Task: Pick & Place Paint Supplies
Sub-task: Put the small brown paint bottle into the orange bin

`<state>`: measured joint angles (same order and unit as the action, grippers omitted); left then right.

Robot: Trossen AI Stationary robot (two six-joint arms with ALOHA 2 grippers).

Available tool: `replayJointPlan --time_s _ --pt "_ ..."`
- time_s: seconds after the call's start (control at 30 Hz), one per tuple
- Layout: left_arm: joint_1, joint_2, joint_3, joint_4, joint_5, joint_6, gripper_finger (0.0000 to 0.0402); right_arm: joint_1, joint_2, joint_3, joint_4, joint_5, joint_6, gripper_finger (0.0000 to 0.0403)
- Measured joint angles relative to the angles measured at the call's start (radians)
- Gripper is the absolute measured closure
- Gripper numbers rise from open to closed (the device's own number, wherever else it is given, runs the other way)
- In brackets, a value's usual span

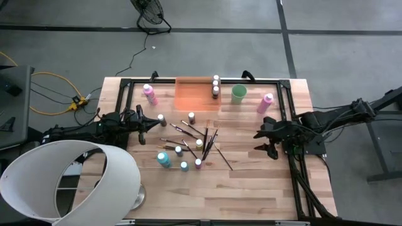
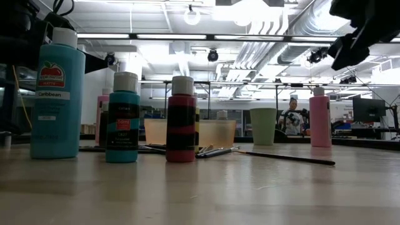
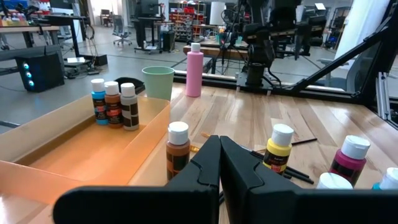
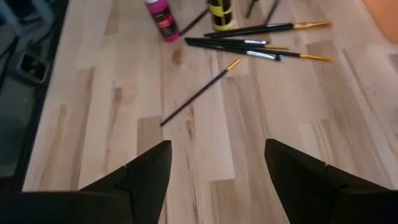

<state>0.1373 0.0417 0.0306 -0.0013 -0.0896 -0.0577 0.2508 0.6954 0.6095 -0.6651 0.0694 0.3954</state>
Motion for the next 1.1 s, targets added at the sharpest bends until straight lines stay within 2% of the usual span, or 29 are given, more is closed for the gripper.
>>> replayJointPlan --time_s 0.13,0.23,0.37,0.53,0.67,0.83,1.1 --pt "0.000 0.000 0.000 0.000 0.000 0.000 0.0402 0.000 -0.067 -0.015 0.038 0.006 -0.099 0.0170" --pt "0.000 0.000 0.000 0.000 0.000 0.000 0.0402 0.000 -0.120 -0.045 0.133 0.011 -0.152 0.0181" --pt "0.000 0.000 0.000 0.000 0.000 0.000 0.0402 0.000 -0.182 -0.118 0.305 0.008 -0.154 0.0197" --pt "0.000 0.000 0.000 0.000 0.000 0.000 0.0402 0.000 -0.217 -0.208 0.435 0.014 -0.108 0.0215" --pt "0.000 0.000 0.000 0.000 -0.003 0.000 0.0402 0.000 -0.226 -0.253 0.455 0.079 -0.105 0.0226" --pt "0.000 0.000 0.000 0.008 -0.144 0.124 0.0402 -0.013 -0.245 -0.267 0.487 0.241 -0.103 0.0235" --pt "0.000 0.000 0.000 0.008 -0.144 0.161 0.0402 -0.030 -0.250 -0.267 0.495 0.247 -0.110 0.0244"
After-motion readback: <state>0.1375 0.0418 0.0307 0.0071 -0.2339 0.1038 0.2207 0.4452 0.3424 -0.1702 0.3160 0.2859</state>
